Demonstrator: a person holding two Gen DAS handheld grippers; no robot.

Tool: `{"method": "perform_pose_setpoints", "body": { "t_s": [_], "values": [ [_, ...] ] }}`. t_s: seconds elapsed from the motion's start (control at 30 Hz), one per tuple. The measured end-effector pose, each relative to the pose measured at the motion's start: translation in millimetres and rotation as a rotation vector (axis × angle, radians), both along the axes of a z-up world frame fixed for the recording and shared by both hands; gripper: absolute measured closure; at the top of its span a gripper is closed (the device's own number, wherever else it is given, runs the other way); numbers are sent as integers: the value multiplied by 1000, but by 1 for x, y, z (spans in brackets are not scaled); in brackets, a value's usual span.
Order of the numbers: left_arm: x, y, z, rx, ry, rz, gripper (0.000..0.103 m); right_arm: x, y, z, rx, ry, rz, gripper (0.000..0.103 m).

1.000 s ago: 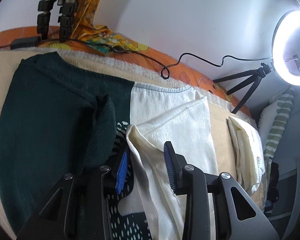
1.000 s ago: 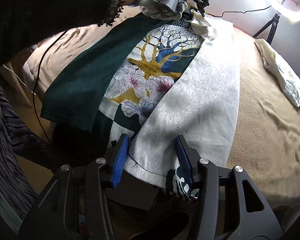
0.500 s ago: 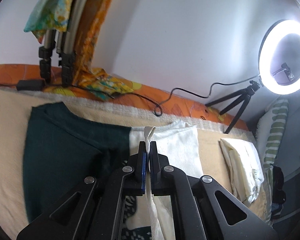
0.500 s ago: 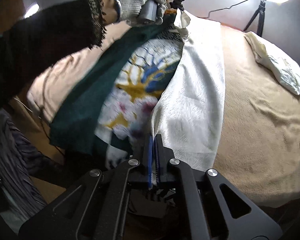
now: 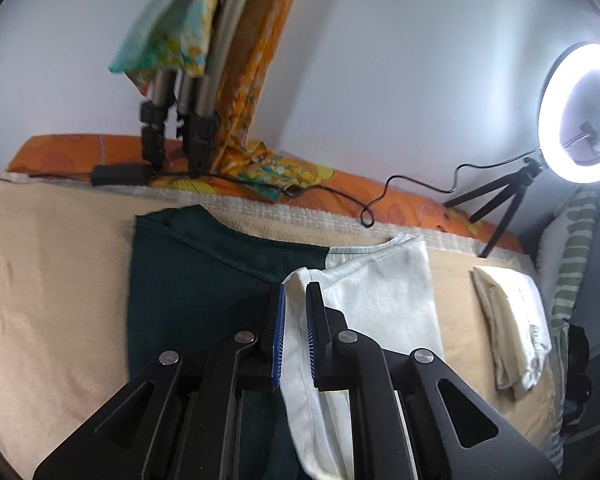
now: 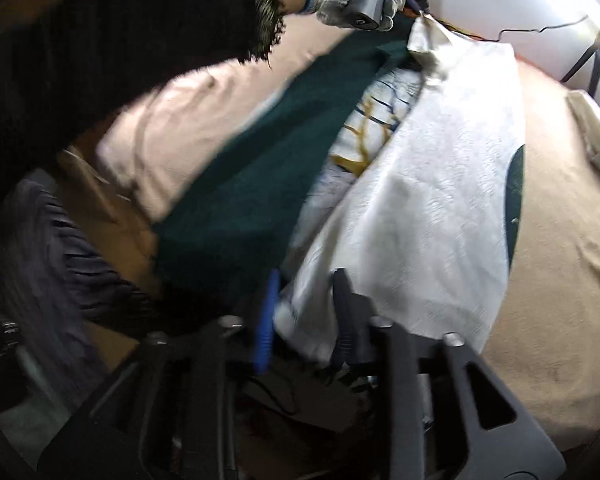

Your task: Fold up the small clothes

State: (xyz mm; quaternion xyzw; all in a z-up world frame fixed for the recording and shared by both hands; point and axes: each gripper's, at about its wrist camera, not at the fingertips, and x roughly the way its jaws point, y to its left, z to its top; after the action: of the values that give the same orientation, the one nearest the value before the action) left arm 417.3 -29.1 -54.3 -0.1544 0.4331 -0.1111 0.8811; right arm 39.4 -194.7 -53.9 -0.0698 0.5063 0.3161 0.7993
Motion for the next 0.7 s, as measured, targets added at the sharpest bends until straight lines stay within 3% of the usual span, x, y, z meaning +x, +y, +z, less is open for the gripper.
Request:
{"method": "perform_pose_setpoints", "body": {
  "t_s": [0.07,0.2,0.27,0.33,0.4,0.57,0.7],
  "values": [
    [-21,8,16,-5,-26,-23,94,-4,-16,12,49,-24,-26,71],
    [-79,25,40,-11,-48,-66,93,-4,-55,18,-41,-119,-187,70],
    [-107,32,45,-23,-44,-92,91,-2,-74,14,-30,-90,-252,70],
    [-149,38,48,-8,-47,-123,81,-3,-92,8,-21,-66,-312,70],
    [-181,43,45,6,-48,-149,73,-8,-102,2,-42,-64,-340,70],
    [-266,58,21,-21,11,-189,73,-10,-112,-9,-13,-5,-334,70],
    [-311,56,1,-45,36,-207,73,-10,-115,-20,36,58,-338,68]
  ]
}}
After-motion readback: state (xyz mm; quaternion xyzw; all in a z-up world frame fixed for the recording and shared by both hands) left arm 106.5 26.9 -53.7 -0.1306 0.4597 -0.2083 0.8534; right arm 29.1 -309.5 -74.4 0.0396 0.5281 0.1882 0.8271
